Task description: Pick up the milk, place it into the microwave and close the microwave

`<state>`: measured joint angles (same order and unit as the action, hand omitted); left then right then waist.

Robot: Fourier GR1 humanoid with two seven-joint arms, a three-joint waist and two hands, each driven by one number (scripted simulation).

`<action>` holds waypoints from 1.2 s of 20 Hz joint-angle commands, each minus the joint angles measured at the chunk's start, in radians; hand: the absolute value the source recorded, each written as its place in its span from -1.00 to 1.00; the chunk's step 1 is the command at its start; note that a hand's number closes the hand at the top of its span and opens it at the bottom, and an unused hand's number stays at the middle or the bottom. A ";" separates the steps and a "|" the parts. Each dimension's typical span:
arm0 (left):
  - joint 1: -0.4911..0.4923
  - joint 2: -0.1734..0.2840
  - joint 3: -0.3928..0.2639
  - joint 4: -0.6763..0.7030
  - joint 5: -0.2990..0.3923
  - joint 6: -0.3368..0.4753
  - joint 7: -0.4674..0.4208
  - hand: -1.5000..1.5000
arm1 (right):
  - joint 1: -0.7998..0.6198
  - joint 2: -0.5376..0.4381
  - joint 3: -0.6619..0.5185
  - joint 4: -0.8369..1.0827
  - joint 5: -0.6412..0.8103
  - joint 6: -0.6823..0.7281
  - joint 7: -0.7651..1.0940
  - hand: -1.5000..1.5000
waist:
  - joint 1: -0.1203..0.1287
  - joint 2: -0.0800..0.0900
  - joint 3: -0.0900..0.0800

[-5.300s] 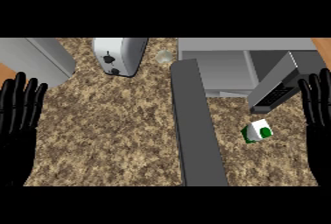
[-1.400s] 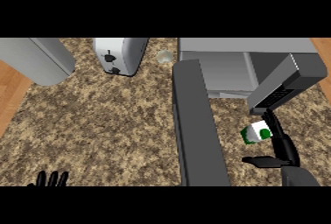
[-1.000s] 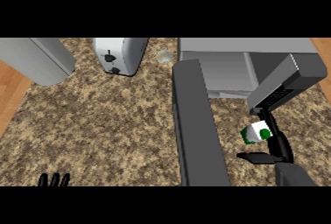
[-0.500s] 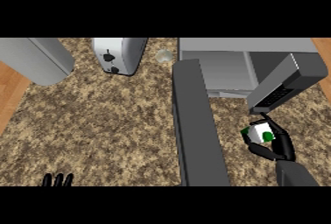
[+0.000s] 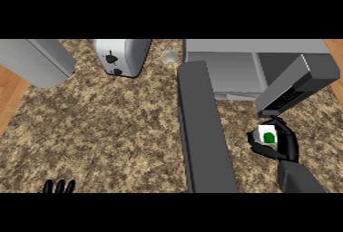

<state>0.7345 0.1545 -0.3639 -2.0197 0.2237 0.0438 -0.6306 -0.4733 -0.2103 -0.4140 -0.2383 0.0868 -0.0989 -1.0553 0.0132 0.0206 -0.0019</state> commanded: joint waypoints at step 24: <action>0.091 0.057 -0.014 -0.064 0.048 -0.021 -0.020 -1.00 | 0.291 0.097 0.206 -0.720 -0.011 0.105 0.231 1.00 | -0.023 -0.028 0.000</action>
<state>0.8053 0.1912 -0.3835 -2.0581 0.2530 0.0320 -0.6531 -0.2773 -0.1062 -0.2531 -0.7682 0.0833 -0.0318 -0.9215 -0.0100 -0.0074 -0.0015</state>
